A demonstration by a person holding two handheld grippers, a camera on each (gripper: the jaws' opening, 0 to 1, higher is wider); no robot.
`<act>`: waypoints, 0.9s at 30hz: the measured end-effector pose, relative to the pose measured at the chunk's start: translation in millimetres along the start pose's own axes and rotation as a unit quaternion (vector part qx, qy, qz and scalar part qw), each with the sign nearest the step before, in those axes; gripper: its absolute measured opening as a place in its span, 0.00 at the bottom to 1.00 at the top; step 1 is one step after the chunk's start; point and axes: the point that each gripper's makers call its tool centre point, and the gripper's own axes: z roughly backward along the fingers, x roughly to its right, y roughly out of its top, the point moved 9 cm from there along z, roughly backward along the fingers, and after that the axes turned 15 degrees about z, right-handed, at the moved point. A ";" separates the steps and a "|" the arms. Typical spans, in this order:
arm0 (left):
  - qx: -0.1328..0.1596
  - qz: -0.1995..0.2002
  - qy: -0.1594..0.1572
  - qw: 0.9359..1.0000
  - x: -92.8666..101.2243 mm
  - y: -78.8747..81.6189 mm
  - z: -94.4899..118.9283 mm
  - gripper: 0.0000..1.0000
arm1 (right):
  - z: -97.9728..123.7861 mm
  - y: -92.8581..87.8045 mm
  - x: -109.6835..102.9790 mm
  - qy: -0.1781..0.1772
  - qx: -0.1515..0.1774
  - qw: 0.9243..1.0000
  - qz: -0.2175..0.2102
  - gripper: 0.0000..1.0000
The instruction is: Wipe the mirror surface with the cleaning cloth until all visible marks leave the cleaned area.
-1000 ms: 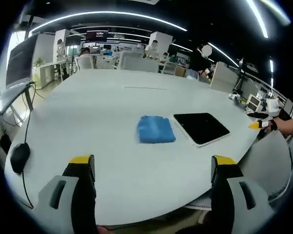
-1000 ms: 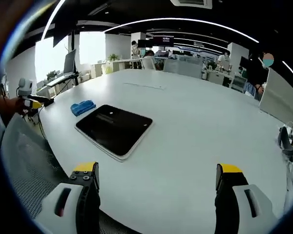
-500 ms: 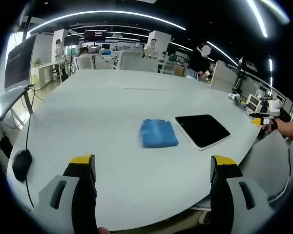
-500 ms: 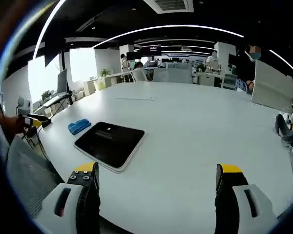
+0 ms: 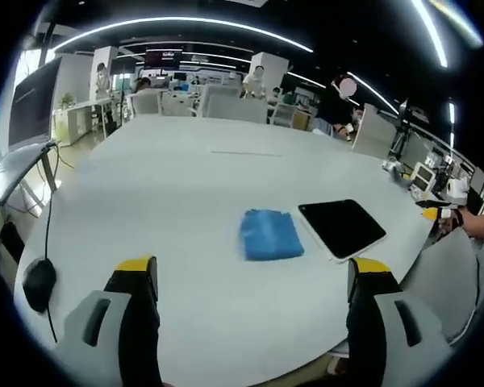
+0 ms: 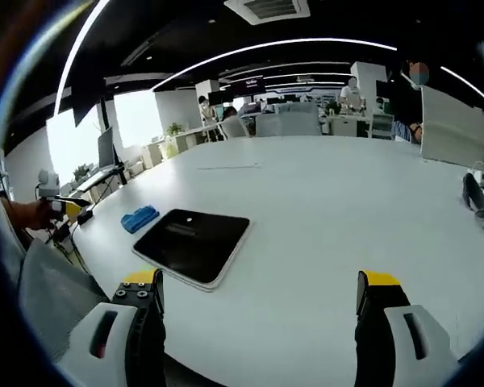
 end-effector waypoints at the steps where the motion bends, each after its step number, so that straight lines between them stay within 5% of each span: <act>1: -0.001 -0.001 0.000 1.000 -0.3 0.1 -0.5 0.98 | 0.5 0.6 -0.2 -0.002 -0.001 1.000 0.004 0.99; 10: -0.013 -0.004 -0.001 1.000 7.2 0.2 -8.6 0.98 | -1.2 -0.3 -2.7 0.005 -0.012 1.000 0.019 0.99; 16: -0.031 -0.040 -0.017 0.999 20.3 -5.8 -9.5 0.98 | -0.9 -2.8 -1.3 0.004 -0.018 0.999 0.029 0.99; 21: -0.036 -0.011 -0.006 0.999 20.6 -10.0 -15.5 0.91 | -0.2 -3.2 -1.5 0.002 -0.017 1.000 0.024 0.99; 23: -0.020 -0.007 -0.007 1.000 26.0 -7.1 -17.5 0.94 | -1.0 -4.0 -2.3 0.007 -0.020 0.999 0.025 0.99; 27: -0.032 -0.033 0.001 0.999 26.9 -8.1 -22.1 0.99 | -1.0 -3.0 -3.3 0.007 -0.021 0.999 0.028 0.99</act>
